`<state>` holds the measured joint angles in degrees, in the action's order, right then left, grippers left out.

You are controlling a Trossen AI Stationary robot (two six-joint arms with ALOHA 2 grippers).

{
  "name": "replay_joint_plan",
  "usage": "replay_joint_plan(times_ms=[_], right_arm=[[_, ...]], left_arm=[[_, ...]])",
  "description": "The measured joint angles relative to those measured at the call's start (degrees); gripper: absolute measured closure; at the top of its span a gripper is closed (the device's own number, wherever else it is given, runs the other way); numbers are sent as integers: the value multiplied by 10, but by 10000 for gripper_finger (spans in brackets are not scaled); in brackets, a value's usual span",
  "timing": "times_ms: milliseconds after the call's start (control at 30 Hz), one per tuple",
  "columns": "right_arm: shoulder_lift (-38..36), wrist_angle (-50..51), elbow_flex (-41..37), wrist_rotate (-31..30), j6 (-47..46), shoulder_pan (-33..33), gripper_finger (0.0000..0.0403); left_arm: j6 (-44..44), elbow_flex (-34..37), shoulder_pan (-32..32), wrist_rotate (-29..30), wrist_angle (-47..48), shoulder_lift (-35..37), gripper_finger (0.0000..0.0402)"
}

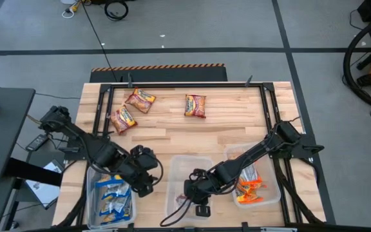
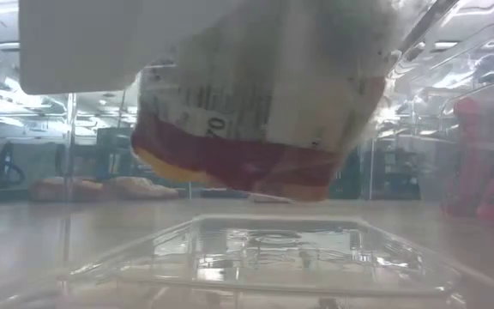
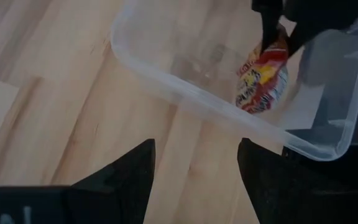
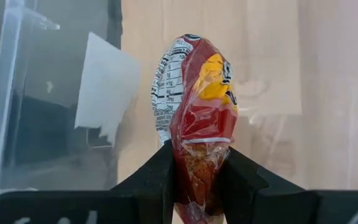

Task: Sort Maruchan noodles
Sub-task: Put the bottom center red noodle pack into the middle transparent bin

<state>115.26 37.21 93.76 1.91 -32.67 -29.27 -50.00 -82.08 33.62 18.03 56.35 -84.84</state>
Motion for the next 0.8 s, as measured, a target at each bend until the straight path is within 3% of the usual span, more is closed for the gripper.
replay_joint_plan(times_ms=[200,533,800], right_arm=[[22,-38,-1,28,33,-11,300],[32,-4,-1,26,-146,-11,300],[32,-8,-1,22,-153,-16,261]], left_arm=[[9,0,-4,-2,0,0,171],[-22,0,-4,0,-4,1,171],[-5,0,-20,1,-3,4,171]])
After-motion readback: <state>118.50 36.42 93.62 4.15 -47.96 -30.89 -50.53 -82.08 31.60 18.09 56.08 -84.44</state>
